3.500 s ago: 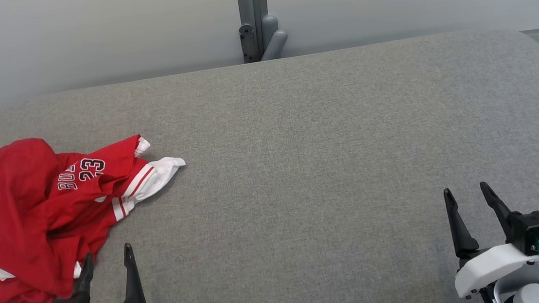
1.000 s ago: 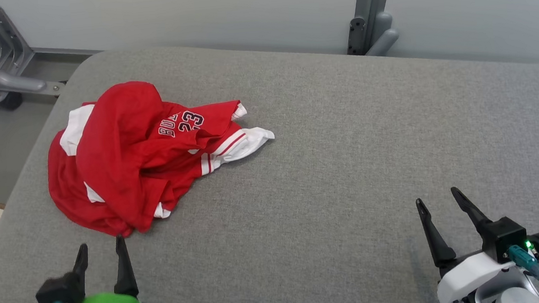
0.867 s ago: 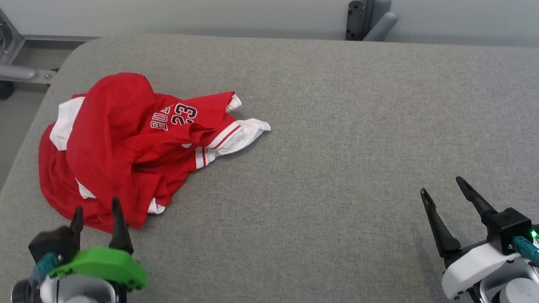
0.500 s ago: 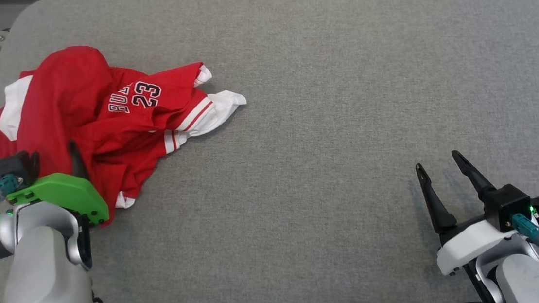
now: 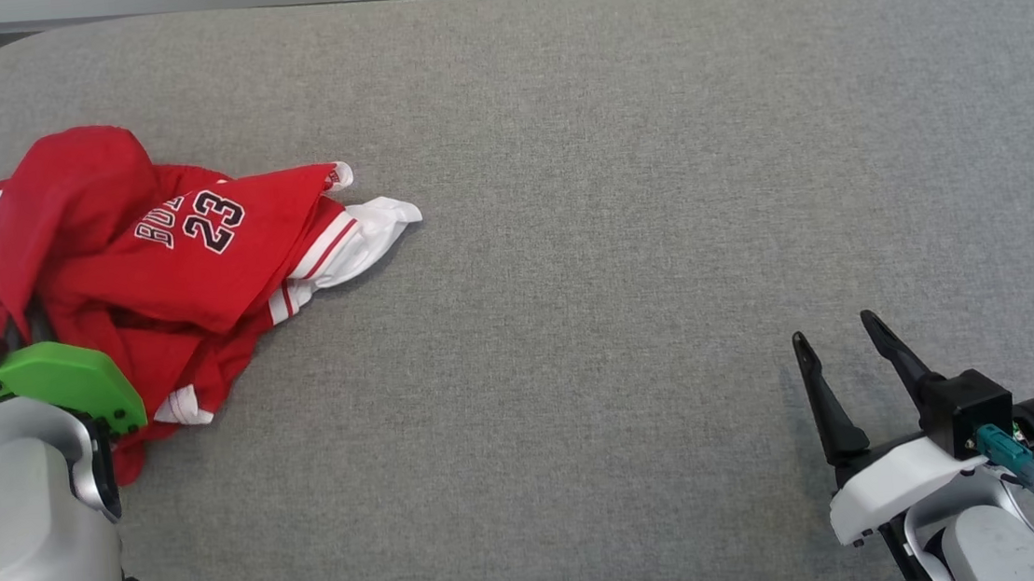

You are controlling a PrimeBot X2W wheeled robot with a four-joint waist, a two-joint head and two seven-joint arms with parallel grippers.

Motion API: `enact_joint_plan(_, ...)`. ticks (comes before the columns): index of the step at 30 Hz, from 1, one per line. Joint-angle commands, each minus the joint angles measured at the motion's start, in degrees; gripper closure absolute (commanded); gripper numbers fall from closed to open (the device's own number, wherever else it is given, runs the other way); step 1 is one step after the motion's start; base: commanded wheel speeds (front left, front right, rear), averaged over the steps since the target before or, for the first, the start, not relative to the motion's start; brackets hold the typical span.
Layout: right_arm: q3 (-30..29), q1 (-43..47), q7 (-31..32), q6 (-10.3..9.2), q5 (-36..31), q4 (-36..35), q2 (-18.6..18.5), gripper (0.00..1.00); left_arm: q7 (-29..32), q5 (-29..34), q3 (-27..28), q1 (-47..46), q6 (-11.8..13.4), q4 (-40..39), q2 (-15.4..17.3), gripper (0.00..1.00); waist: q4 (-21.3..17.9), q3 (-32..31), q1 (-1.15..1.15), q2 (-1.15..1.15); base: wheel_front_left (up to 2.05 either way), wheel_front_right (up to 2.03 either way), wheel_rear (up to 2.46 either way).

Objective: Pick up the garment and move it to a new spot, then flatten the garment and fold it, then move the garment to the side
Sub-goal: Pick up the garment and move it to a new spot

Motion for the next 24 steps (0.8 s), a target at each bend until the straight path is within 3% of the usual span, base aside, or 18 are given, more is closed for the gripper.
enact_joint_plan(1,-0.04,0.91,-0.21,-0.02,0.34,0.28,0.43,0.0,-0.78,0.44,-0.04,-1.49,0.45,-0.99,0.62,1.0,0.1,-1.38,0.0,-0.01,0.0,0.0,0.0)
enact_joint_plan(5,0.16,1.46,-0.21,-0.02,0.89,0.66,0.91,0.0,-1.44,0.84,-1.01,-3.79,-0.43,-4.83,0.54,1.0,-0.13,-3.09,0.0,-0.01,0.0,0.0,0.0)
enact_joint_plan(12,0.72,2.08,-0.2,-0.02,1.85,1.26,2.07,0.0,-1.37,0.81,-4.63,-6.38,-4.05,-15.23,-3.25,1.0,-3.6,-5.96,0.0,-0.01,0.0,0.0,0.0)
enact_joint_plan(16,0.66,2.73,-0.2,-0.02,2.0,1.45,2.32,0.0,1.77,-1.05,-7.41,-4.59,-6.32,-23.45,-6.65,1.0,-7.08,-6.99,0.0,-0.01,0.0,0.0,0.0)
enact_joint_plan(24,-0.47,3.59,-0.16,-0.03,2.33,1.24,2.58,0.0,9.61,-6.98,-16.6,1.59,-7.87,-42.39,-9.78,1.0,-12.9,-6.67,0.0,-0.01,0.0,0.0,0.0)
